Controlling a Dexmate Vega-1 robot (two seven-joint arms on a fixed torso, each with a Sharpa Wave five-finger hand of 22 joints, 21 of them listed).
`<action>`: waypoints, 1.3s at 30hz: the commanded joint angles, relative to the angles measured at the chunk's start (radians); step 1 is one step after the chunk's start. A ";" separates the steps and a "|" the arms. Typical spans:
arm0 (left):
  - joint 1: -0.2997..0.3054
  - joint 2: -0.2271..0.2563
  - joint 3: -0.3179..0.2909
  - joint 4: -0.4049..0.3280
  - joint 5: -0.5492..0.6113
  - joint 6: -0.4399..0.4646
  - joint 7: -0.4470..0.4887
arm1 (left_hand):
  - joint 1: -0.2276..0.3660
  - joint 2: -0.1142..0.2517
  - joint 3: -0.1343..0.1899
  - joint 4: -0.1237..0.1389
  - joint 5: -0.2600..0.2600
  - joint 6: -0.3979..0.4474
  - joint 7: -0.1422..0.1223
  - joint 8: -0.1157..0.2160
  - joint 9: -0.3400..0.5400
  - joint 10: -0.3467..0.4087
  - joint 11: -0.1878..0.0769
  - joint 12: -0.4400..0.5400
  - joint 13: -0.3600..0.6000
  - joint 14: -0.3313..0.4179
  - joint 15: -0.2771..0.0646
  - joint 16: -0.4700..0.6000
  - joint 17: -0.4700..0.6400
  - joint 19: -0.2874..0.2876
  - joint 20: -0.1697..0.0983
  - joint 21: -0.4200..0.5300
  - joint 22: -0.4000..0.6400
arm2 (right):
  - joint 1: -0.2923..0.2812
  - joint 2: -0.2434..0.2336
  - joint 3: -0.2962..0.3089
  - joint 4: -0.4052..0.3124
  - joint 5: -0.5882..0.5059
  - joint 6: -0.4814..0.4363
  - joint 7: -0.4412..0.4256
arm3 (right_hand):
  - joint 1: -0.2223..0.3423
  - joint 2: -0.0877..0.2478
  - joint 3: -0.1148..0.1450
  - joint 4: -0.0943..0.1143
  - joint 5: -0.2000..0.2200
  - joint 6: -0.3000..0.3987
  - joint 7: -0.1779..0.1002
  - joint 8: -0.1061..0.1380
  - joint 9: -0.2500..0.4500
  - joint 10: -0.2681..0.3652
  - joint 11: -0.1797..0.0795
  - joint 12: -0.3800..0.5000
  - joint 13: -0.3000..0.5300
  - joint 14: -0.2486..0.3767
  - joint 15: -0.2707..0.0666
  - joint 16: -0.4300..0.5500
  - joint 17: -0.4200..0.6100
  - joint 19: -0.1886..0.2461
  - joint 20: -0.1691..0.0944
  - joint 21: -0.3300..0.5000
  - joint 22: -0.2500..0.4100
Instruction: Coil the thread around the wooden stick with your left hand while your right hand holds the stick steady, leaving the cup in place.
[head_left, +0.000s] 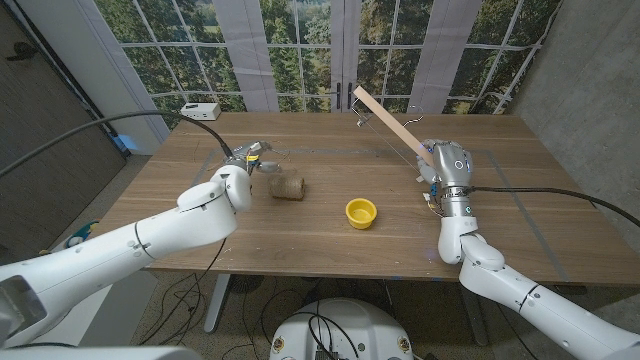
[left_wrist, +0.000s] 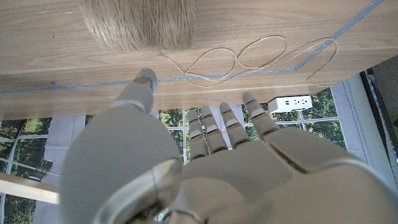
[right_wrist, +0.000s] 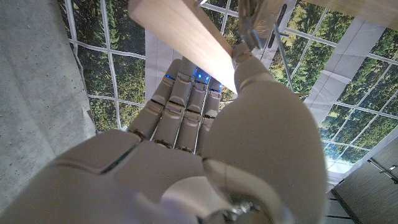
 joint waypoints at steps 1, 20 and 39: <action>-0.183 0.037 0.222 -0.014 0.111 0.092 -0.154 | 0.029 -0.001 -0.011 0.001 -0.001 0.016 -0.002 -0.001 0.004 0.013 -0.007 0.005 0.004 0.022 -0.059 0.009 0.004 0.028 -0.022 0.013 0.005 | 0.005 0.003 -0.005 0.004 -0.003 -0.003 -0.004 | 0.090 0.101 0.002 0.007 0.007 0.124 -0.120 0.006 0.039 0.075 -0.079 0.016 0.088 0.075 -0.163 -0.003 0.005 -0.005 -0.001 0.009 0.001; -0.417 -0.003 0.481 0.046 0.287 0.096 -0.443 | 0.111 -0.002 -0.043 0.001 0.003 0.026 -0.049 -0.018 0.007 0.030 -0.030 0.000 0.009 0.047 -0.130 0.011 0.006 0.056 -0.061 0.023 0.007 | -0.032 -0.010 0.011 -0.024 0.003 -0.011 -0.016 | 0.092 0.102 0.000 0.008 0.009 0.125 -0.121 0.010 0.039 0.078 -0.080 0.017 0.088 0.082 -0.163 -0.016 0.017 -0.012 -0.003 0.024 0.000; -0.529 -0.043 0.635 0.067 0.414 0.146 -0.625 | 0.162 -0.003 -0.070 0.005 0.005 0.051 -0.041 -0.021 0.009 0.056 -0.035 0.001 0.011 0.081 -0.153 0.016 0.004 0.067 -0.060 0.026 0.008 | -0.064 -0.023 0.029 -0.045 0.003 -0.012 -0.031 | 0.093 0.101 -0.002 0.008 0.010 0.123 -0.118 0.012 0.039 0.078 -0.077 0.014 0.086 0.087 -0.163 -0.027 0.028 -0.016 -0.003 0.037 -0.002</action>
